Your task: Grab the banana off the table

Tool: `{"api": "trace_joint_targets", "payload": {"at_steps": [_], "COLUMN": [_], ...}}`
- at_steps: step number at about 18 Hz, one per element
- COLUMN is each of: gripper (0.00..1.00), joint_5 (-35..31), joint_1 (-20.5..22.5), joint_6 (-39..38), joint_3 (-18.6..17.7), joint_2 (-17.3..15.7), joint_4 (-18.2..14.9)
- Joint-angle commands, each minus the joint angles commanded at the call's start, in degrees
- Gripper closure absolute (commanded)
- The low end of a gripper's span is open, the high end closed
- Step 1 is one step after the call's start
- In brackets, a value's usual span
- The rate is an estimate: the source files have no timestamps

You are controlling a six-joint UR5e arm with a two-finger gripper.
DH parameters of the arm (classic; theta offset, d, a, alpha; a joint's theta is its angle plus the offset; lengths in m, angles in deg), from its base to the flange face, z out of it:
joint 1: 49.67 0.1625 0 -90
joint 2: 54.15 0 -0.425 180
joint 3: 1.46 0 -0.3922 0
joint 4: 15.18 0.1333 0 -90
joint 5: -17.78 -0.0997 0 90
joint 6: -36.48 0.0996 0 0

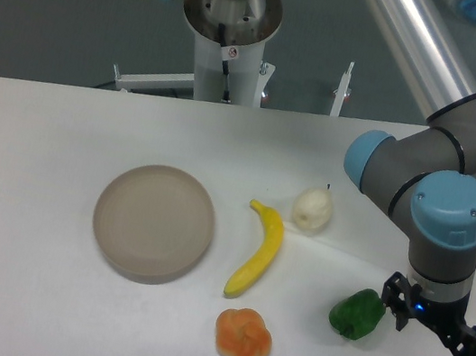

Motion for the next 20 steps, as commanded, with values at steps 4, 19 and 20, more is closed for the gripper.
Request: {"api": "trace_joint_targets", "payload": {"at_steps": [4, 19, 20], "gripper": [0.00, 0.00, 0.00], "joint_5": [0.09, -0.09, -0.09], "joint_1": [-0.18, -0.26, -0.26], "joint_6": [0.00, 0.00, -0.09], "joint_3": [-0.26, -1.14, -1.23], "joint_2": [0.00, -1.14, -1.14], "joint_4": [0.09, -0.44, -0.44]}}
